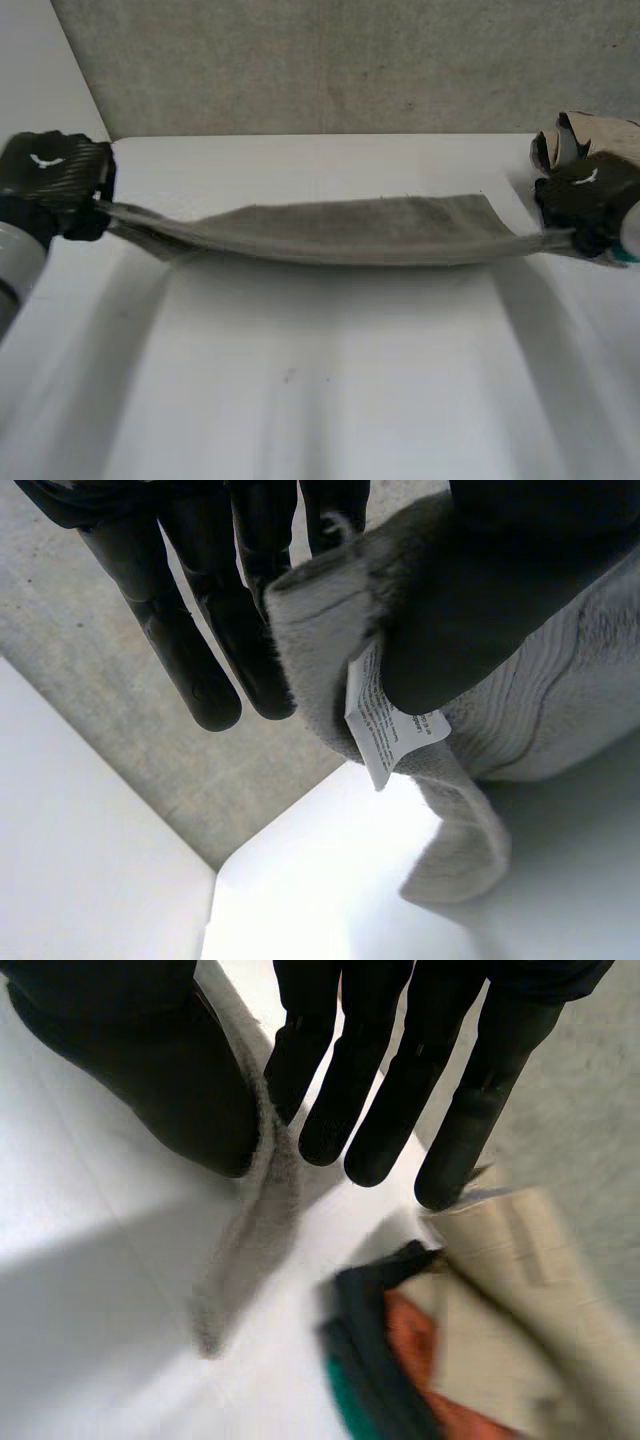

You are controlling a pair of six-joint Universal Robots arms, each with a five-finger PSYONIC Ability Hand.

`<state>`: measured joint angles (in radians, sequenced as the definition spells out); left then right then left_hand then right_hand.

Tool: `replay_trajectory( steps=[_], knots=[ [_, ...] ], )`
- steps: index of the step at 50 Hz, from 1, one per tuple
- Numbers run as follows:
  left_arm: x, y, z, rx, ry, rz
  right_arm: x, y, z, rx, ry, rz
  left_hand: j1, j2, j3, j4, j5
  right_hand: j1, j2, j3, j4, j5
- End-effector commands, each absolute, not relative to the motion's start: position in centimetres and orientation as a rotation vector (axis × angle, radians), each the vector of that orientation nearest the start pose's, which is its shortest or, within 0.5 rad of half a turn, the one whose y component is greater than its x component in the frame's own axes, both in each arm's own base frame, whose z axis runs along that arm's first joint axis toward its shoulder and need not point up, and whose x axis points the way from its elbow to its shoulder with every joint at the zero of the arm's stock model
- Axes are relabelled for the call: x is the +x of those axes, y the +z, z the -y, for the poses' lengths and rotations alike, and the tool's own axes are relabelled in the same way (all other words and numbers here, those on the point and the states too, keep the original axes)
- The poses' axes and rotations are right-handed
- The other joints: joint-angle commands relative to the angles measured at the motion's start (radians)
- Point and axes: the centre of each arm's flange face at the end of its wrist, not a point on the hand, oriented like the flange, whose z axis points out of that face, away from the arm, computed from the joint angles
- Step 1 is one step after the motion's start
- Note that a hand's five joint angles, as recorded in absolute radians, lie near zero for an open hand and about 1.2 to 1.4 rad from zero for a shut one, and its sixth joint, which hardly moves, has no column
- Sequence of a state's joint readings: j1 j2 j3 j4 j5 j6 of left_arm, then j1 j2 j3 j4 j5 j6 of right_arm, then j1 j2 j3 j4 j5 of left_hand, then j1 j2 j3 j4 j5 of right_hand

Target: Fold the laundry.

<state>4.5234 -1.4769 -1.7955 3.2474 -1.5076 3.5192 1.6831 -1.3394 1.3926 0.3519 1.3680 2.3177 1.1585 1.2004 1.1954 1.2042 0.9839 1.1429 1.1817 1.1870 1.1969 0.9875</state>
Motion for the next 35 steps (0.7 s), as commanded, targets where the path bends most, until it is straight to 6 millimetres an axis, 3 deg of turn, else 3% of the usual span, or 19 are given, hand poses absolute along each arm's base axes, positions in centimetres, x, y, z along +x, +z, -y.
replay_trajectory(
  steps=[1,5,9,10,12,13,15,18,19,20,22,23,25,26,29,30,31,35],
  knots=[
    [-17.2,30.6,22.4,0.706,-2.015,-2.103,17.4,30.8,27.4,-1.708,-1.922,-2.384,0.238,0.196,0.201,0.192,0.238,0.253,0.215,0.209,0.199,0.234],
    [-17.5,28.2,23.0,0.790,-1.886,-2.201,17.3,29.7,27.7,-1.713,-1.863,-2.405,0.238,0.196,0.201,0.192,0.238,0.253,0.215,0.209,0.199,0.234],
    [-17.9,24.3,25.2,0.896,-1.702,-2.299,17.6,25.3,29.8,-1.747,-1.634,-2.474,0.238,0.196,0.201,0.192,0.238,0.253,0.215,0.209,0.199,0.234],
    [-18.1,22.8,26.6,0.932,-1.638,-2.322,17.6,24.0,30.6,-1.756,-1.575,-2.512,0.238,0.196,0.201,0.192,0.238,0.253,0.215,0.209,0.199,0.234],
    [-18.3,21.9,28.2,0.953,-1.603,-2.325,17.8,23.2,31.6,-1.773,-1.553,-2.535,0.238,0.196,0.201,0.192,0.238,0.253,0.215,0.209,0.199,0.234],
    [-18.5,21.1,30.1,0.952,-1.583,-2.325,18.2,22.8,32.5,-1.789,-1.565,-2.544,0.238,0.196,0.201,0.192,0.238,0.253,0.215,0.209,0.199,0.234],
    [-19.1,20.9,31.9,0.948,-1.603,-2.304,18.9,22.5,33.4,-1.808,-1.584,-2.542,0.238,0.196,0.201,0.192,0.238,0.253,0.215,0.209,0.199,0.234],
    [-20.2,22.1,35.7,0.906,-1.693,-2.209,20.4,23.6,36.3,-1.787,-1.816,-2.503,0.238,0.196,0.201,0.192,0.238,0.253,0.215,0.209,0.199,0.234],
    [-20.4,22.7,36.7,0.885,-1.733,-2.172,21.2,25.0,38.0,-1.736,-2.024,-2.436,0.238,0.196,0.201,0.192,0.238,0.253,0.215,0.209,0.199,0.234],
    [-20.9,24.5,38.6,0.839,-1.829,-2.083,21.6,26.0,38.8,-1.700,-2.142,-2.389,0.238,0.196,0.201,0.192,0.238,0.253,0.215,0.209,0.199,0.234],
    [-21.4,26.9,40.1,0.791,-1.953,-1.969,22.4,28.6,40.1,-1.583,-2.422,-2.251,0.238,0.196,0.201,0.192,0.238,0.253,0.215,0.209,0.199,0.234],
    [-21.7,29.6,41.4,0.719,-2.105,-1.821,23.2,31.2,41.3,-1.419,-2.698,-2.072,0.238,0.196,0.201,0.192,0.238,0.253,0.215,0.209,0.199,0.234],
    [-22.1,32.1,42.4,0.633,-2.268,-1.649,24.0,33.6,41.9,-1.230,-2.938,-1.850,0.238,0.196,0.201,0.192,0.238,0.253,0.215,0.209,0.199,0.234],
    [-22.3,33.9,43.1,0.546,-2.414,-1.489,24.4,35.8,41.9,-1.058,-3.112,-1.637,0.238,0.196,0.201,0.192,0.238,0.253,0.215,0.209,0.199,0.234],
    [-22.4,36.6,43.3,0.417,-2.606,-1.245,24.3,38.0,41.7,-0.853,-3.275,-1.392,0.238,0.196,0.201,0.192,0.238,0.253,0.215,0.209,0.199,0.234],
    [-21.5,38.7,43.1,0.330,-2.698,-1.093,24.3,38.6,41.5,-0.788,-3.324,-1.299,0.238,0.196,0.201,0.192,0.238,0.253,0.215,0.209,0.199,0.234],
    [-21.4,39.5,42.7,0.304,-2.733,-1.037,24.3,38.6,41.5,-0.776,-3.335,-1.277,0.238,0.196,0.201,0.192,0.238,0.253,0.215,0.209,0.199,0.234],
    [-21.4,39.1,42.3,0.301,-2.749,-1.070,24.8,38.2,41.4,-0.779,-3.315,-1.266,0.238,0.196,0.201,0.192,0.238,0.253,0.215,0.209,0.199,0.234]
  ],
)
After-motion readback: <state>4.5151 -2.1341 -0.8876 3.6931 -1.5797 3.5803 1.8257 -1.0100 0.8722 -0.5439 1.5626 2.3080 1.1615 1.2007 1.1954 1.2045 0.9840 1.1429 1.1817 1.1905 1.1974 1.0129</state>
